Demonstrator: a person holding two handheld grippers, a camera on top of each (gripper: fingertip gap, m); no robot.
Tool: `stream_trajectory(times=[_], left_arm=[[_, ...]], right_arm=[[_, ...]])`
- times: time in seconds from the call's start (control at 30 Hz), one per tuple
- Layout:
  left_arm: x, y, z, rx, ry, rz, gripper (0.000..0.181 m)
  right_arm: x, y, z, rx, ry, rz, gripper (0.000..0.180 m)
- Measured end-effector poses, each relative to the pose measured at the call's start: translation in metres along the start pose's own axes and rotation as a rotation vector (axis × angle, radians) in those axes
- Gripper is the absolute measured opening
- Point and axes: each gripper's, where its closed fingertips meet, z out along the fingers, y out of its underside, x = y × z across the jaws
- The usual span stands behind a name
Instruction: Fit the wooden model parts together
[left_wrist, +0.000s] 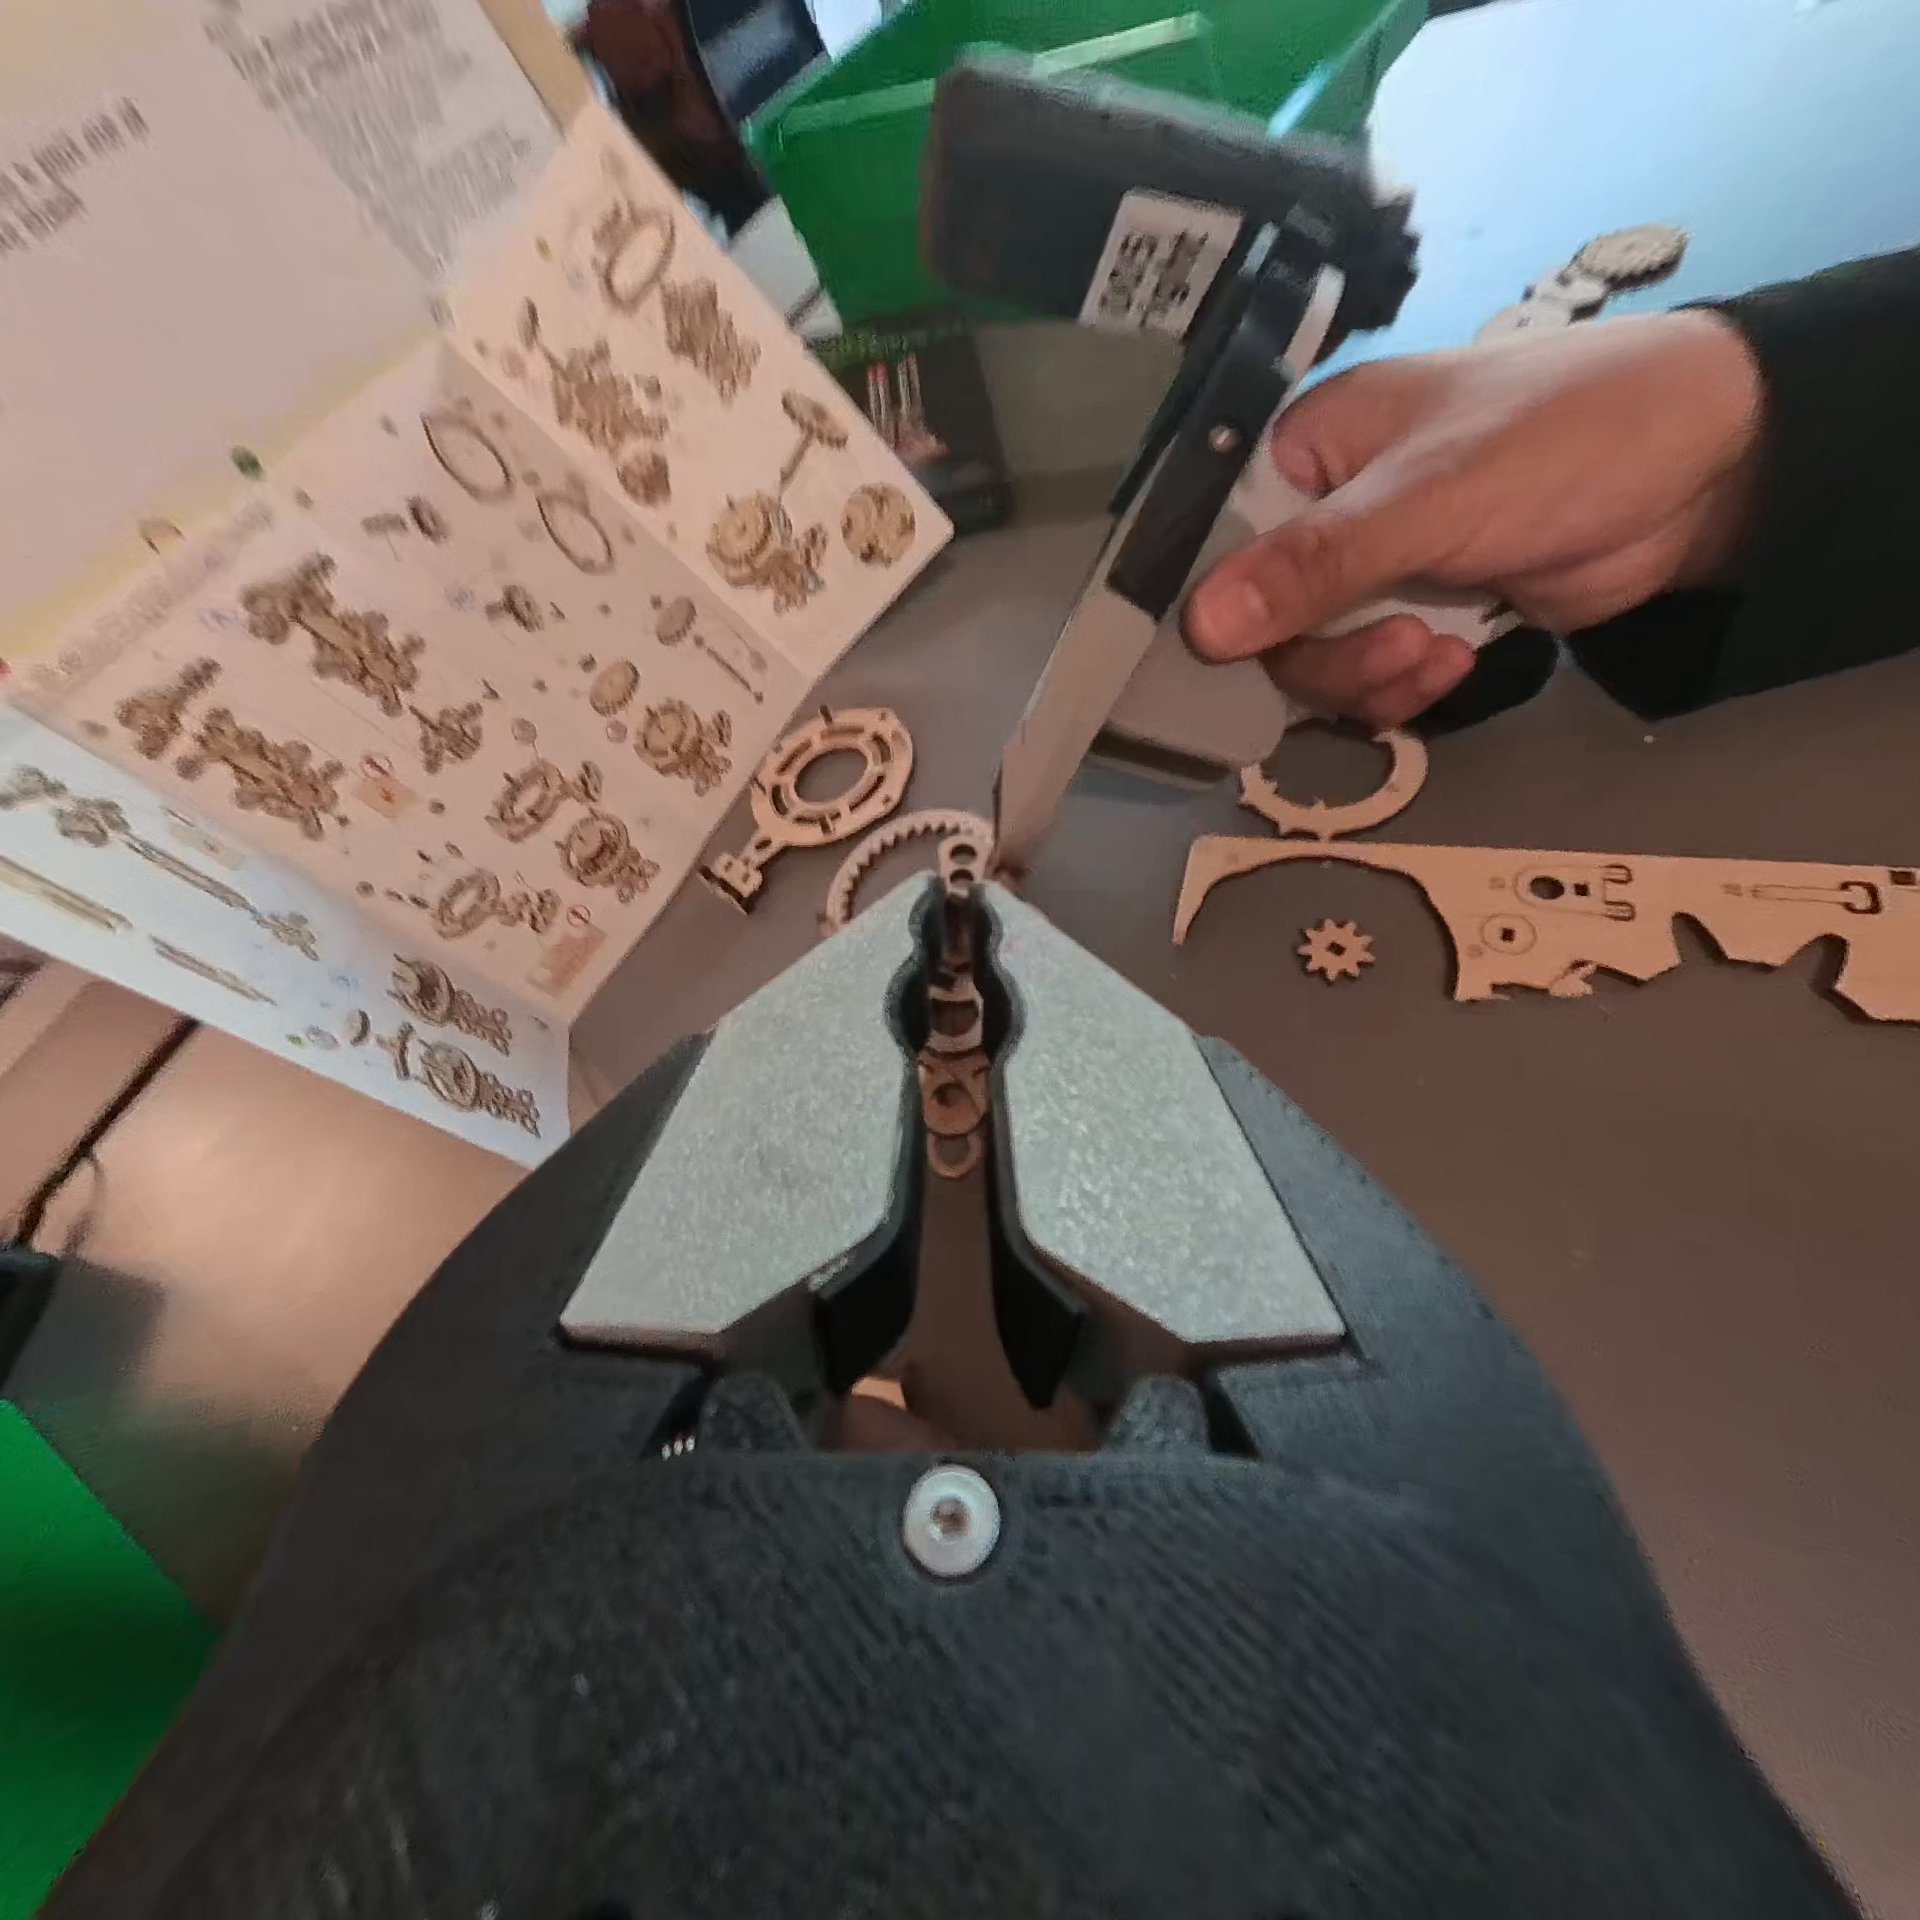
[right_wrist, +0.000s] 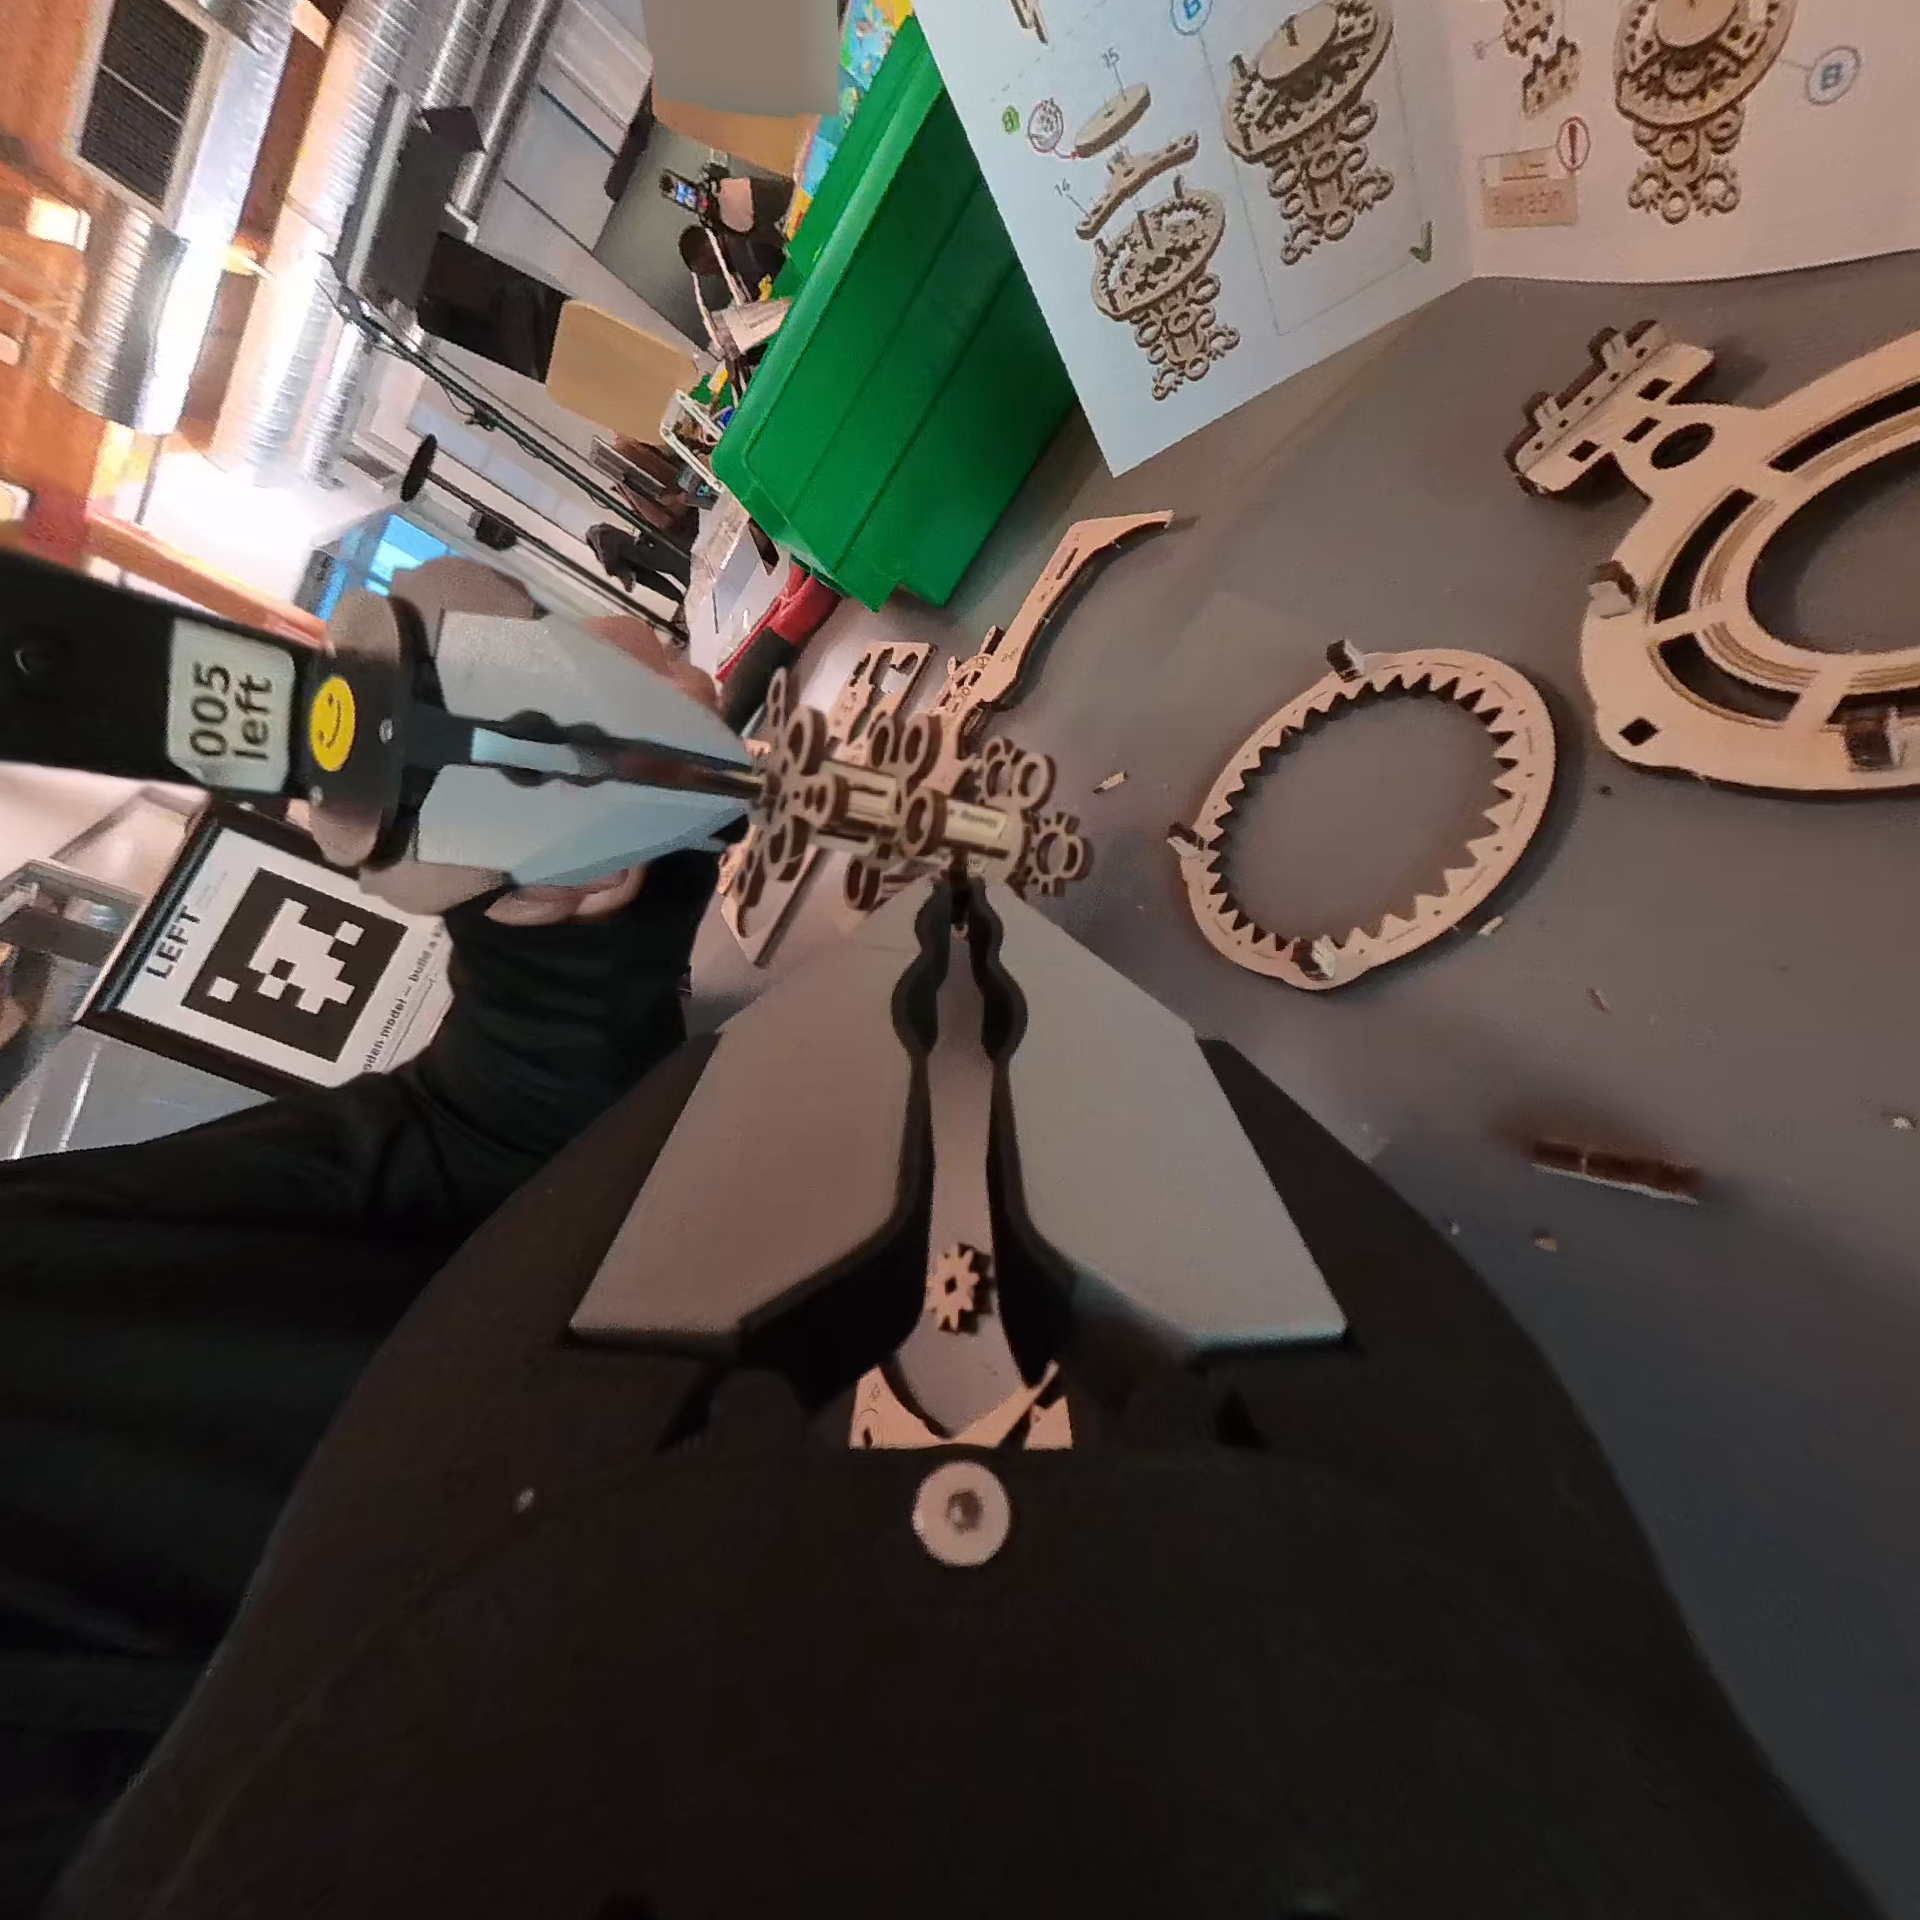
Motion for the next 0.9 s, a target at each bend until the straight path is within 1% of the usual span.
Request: stream_trajectory(times=[0.03, 0.1, 0.23, 0.4, 0.5, 0.57, 0.7, 0.8, 0.9], left_arm=[[0.003, -0.006, -0.002, 0.042, -0.011, 0.024, 0.000], [0.007, -0.011, -0.005, 0.083, -0.046, 0.095, 0.000], [0.009, -0.020, -0.013, 0.152, -0.150, 0.311, 0.000], [0.021, -0.032, -0.026, 0.227, -0.245, 0.650, 0.000], [0.027, -0.033, -0.028, 0.239, -0.290, 0.817, 0.000], [0.030, -0.033, -0.029, 0.249, -0.306, 0.880, 0.000], [0.036, -0.034, -0.030, 0.274, -0.310, 0.941, 0.000], [0.037, -0.039, -0.037, 0.299, -0.363, 1.003, 0.000], [0.042, -0.044, -0.043, 0.314, -0.417, 1.128, 0.000]], right_arm=[[-0.002, -0.001, 0.000, 0.006, -0.010, -0.001, 0.000], [-0.009, -0.005, 0.001, 0.028, -0.037, -0.011, 0.000], [-0.022, -0.008, 0.001, 0.043, -0.089, -0.047, 0.000], [-0.041, -0.021, -0.010, 0.115, -0.155, -0.110, 0.000], [-0.056, -0.025, -0.016, 0.141, -0.188, -0.204, 0.000], [-0.060, -0.024, -0.017, 0.138, -0.163, -0.288, 0.000], [-0.069, -0.023, -0.020, 0.137, -0.119, -0.457, 0.000], [-0.074, -0.020, -0.021, 0.132, -0.098, -0.555, 0.000], [-0.083, -0.021, -0.025, 0.162, -0.071, -0.682, 0.000]])
